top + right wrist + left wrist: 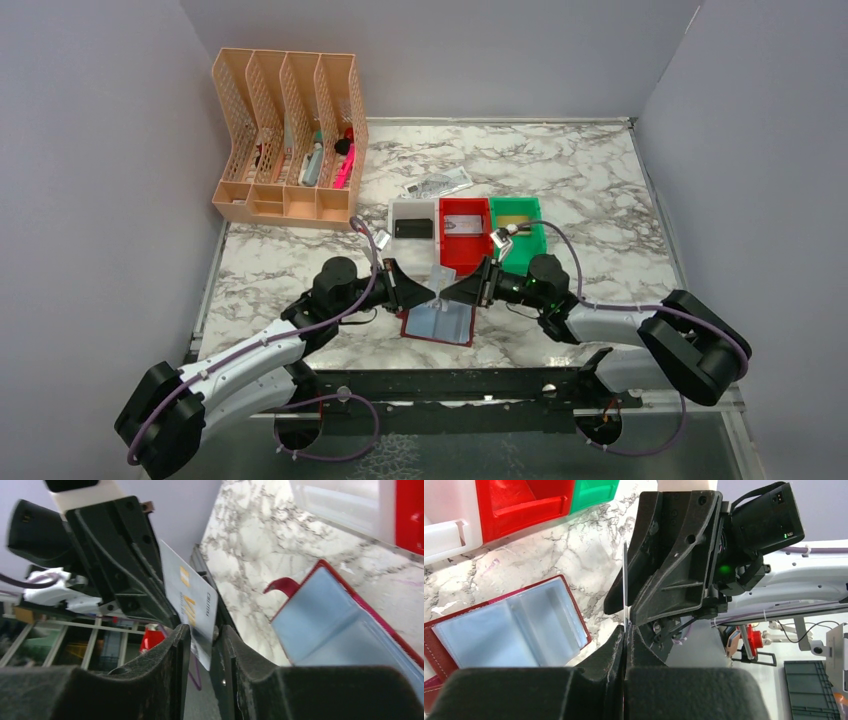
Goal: Take the credit cards out of the card holder
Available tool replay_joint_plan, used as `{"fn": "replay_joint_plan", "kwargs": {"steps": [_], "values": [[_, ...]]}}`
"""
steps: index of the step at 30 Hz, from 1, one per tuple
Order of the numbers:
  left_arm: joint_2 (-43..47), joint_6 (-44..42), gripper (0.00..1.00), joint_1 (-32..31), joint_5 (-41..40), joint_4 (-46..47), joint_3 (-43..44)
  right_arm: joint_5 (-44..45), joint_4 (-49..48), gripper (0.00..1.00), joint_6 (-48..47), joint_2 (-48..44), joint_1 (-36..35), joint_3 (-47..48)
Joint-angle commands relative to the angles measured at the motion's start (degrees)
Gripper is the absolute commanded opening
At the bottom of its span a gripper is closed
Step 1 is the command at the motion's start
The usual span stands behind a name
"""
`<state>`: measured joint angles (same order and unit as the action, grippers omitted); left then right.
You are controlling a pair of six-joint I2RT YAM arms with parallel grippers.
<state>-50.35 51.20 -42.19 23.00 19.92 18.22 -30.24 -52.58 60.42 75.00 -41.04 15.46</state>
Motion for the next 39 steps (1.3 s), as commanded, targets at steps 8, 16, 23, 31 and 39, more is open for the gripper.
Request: {"fn": "replay_joint_plan", "kwargs": {"steps": [8,16,23,31,39], "values": [[-1.40,0.74,0.00,0.18,4.92,3.70,-0.15,-6.53,-15.80,0.24,2.96,0.52,1.58,-1.69],[-0.21,1.18,0.11,0.18,2.72,3.73,-1.15,-4.34,-14.44,0.02,2.90,-1.77,2.19,-4.09],[0.11,-4.09,0.53,0.19,-2.49,-7.64,2.63,0.48,1.21,0.01,-2.88,-9.32,2.25,-3.47],[2.20,-15.09,0.79,0.26,-17.63,-30.30,11.15,14.86,27.81,0.01,-15.33,-22.53,2.27,1.34],[3.09,-21.41,0.90,0.27,-27.86,-41.57,16.00,34.44,46.30,0.01,-27.69,-25.91,2.29,9.74]]}}
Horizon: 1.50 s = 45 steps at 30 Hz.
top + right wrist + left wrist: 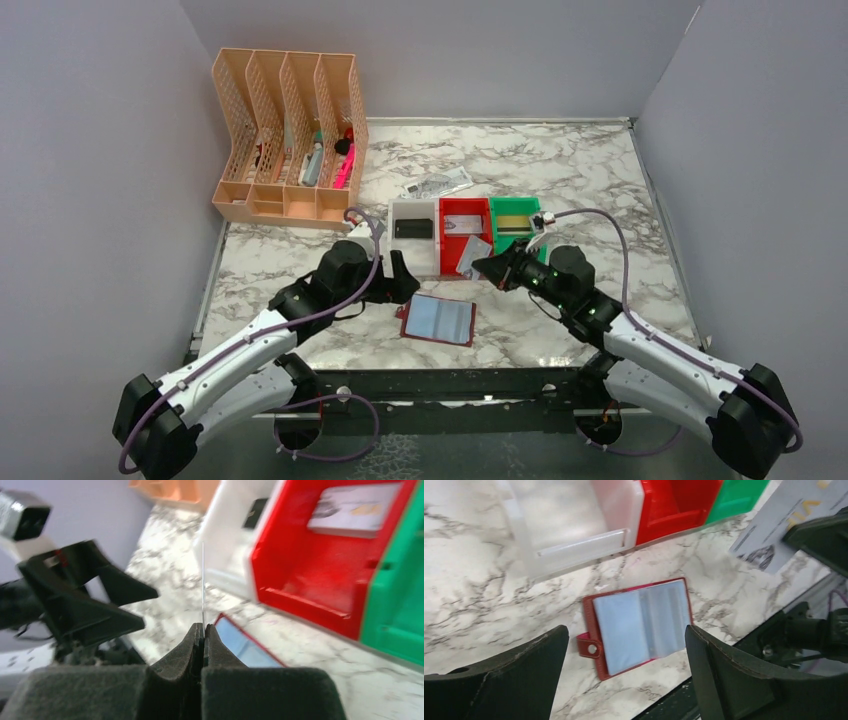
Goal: Take the credit cards out of the card holder
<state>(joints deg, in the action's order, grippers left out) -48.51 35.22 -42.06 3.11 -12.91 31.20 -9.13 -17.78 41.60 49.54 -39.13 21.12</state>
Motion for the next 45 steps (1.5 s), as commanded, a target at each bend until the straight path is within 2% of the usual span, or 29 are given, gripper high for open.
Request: {"fn": "replay_joint_plan", "kwargs": {"steps": [1,5,9,13,23,31,39,45], "values": [[1.47,-6.41,0.91,0.14,-8.79,-9.62,3.55,14.96,11.84,0.01,-10.10,0.06,0.38,4.87],[2.45,-8.08,0.98,0.14,-11.13,-12.49,5.37,19.90,11.42,0.01,-15.10,4.54,0.30,8.26],[2.98,-11.55,0.99,0.16,-10.05,-15.91,9.15,20.86,11.67,0.01,-21.53,12.14,0.33,13.71],[4.31,-13.55,0.99,0.14,-15.03,-16.10,7.23,23.79,16.22,0.01,-26.13,20.17,0.34,20.74],[6.20,-14.39,0.99,0.14,-17.88,-14.66,7.21,25.07,20.96,0.01,-38.37,35.13,0.29,33.38],[8.45,-14.26,0.99,0.14,-19.46,-14.68,6.79,28.98,22.96,0.01,-47.56,42.40,0.29,39.84],[8.01,-14.30,0.99,0.23,-19.04,-14.64,6.96,29.35,22.04,0.01,-58.62,47.28,0.29,41.21],[8.04,-14.40,0.99,0.38,-18.72,-14.64,6.90,33.70,20.80,0.02,-62.66,50.59,0.29,42.02]]}}
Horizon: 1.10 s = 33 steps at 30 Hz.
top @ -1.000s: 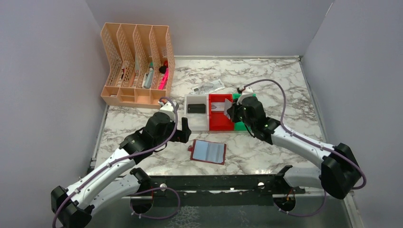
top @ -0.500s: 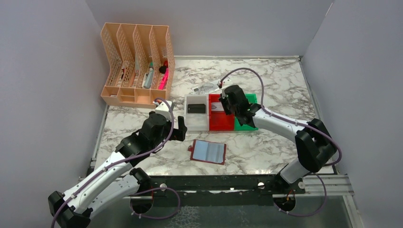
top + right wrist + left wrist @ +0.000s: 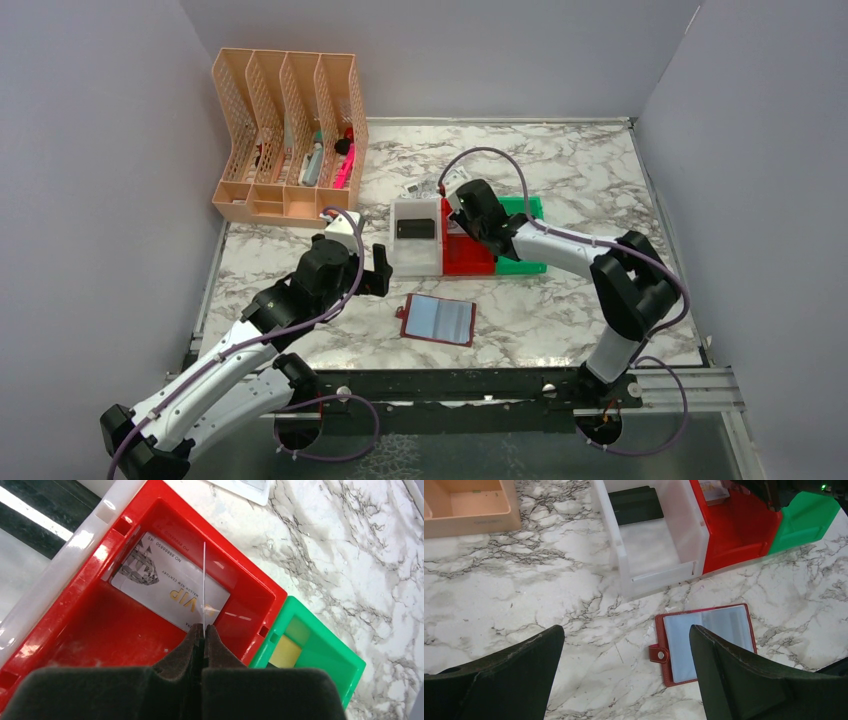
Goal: Take the credit cards out of the card holder
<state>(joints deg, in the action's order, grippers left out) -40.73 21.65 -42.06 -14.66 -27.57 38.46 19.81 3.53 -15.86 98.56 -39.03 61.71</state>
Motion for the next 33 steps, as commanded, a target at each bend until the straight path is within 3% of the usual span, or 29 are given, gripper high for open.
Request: {"fn": "replay_joint_plan", "kwargs": {"steps": [1,17,33], "values": [[0.20,-0.82,0.99,0.41,-0.84,0.07,-0.40,4.99,-1.22,0.02,-5.72,1.71,0.18,1.13],[-2.27,-1.17,0.99,1.11,0.94,0.13,-0.06,-2.61,1.35,0.15,-7.76,3.28,0.18,1.03],[-3.58,-1.35,0.99,1.53,1.90,0.07,-0.04,-2.53,3.14,0.27,-7.44,4.47,0.18,0.78]]}}
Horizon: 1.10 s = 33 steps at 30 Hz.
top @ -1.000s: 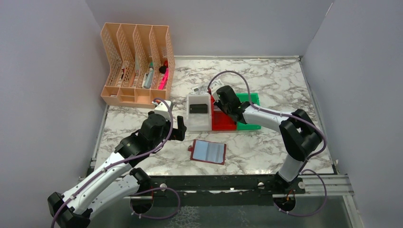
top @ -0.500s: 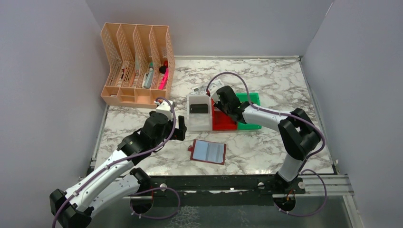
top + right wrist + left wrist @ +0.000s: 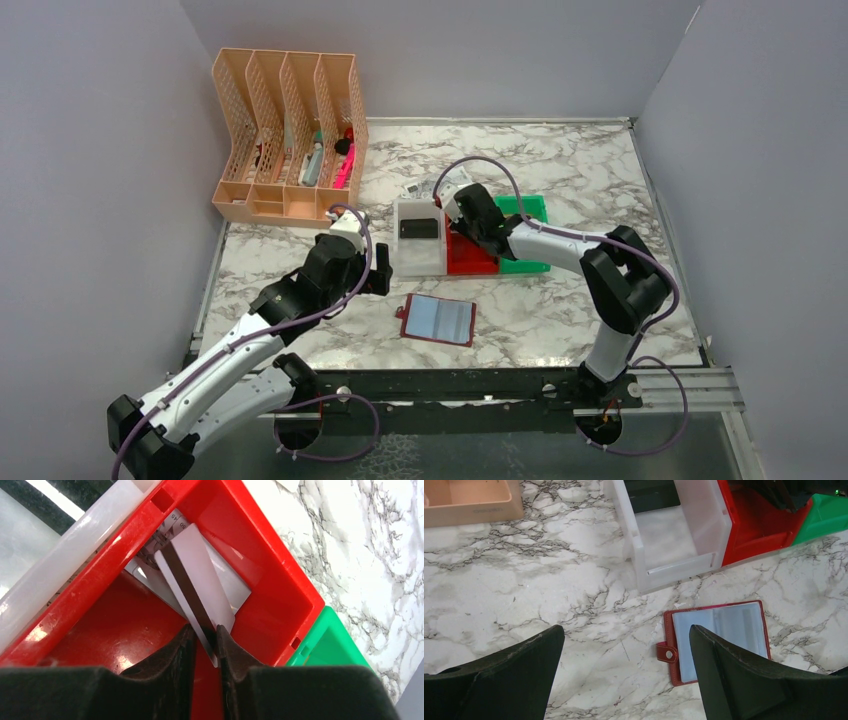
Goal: Take the credit cards out of the card holder
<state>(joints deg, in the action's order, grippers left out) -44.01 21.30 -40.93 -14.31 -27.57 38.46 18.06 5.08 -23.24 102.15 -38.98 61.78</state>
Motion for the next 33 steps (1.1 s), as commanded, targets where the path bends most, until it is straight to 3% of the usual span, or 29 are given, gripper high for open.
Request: {"fn": "replay_joint_plan", "kwargs": {"steps": [1,13,15,20,26,33], "values": [[-0.44,-1.00,0.99,0.47,1.64,0.07,0.00,-0.74,1.48,0.30,0.07,0.70,0.15,0.52],[-1.34,-1.16,0.99,1.16,2.67,0.39,-0.05,1.40,1.48,0.32,2.52,-0.37,0.13,-0.24],[-1.51,-1.17,0.99,1.28,2.85,0.33,0.01,3.76,1.60,0.32,4.97,-0.58,0.13,0.10],[-1.78,-1.26,0.99,1.46,3.05,0.42,0.11,-2.46,2.42,0.31,16.07,-6.40,0.13,-0.83],[-2.02,-1.23,0.99,1.72,3.20,0.49,0.00,-10.26,1.74,0.20,31.94,-10.63,0.13,-4.51],[-2.32,-1.26,0.99,1.82,3.49,0.50,0.06,-6.92,4.04,0.08,41.64,-5.11,0.13,-3.38]]}}
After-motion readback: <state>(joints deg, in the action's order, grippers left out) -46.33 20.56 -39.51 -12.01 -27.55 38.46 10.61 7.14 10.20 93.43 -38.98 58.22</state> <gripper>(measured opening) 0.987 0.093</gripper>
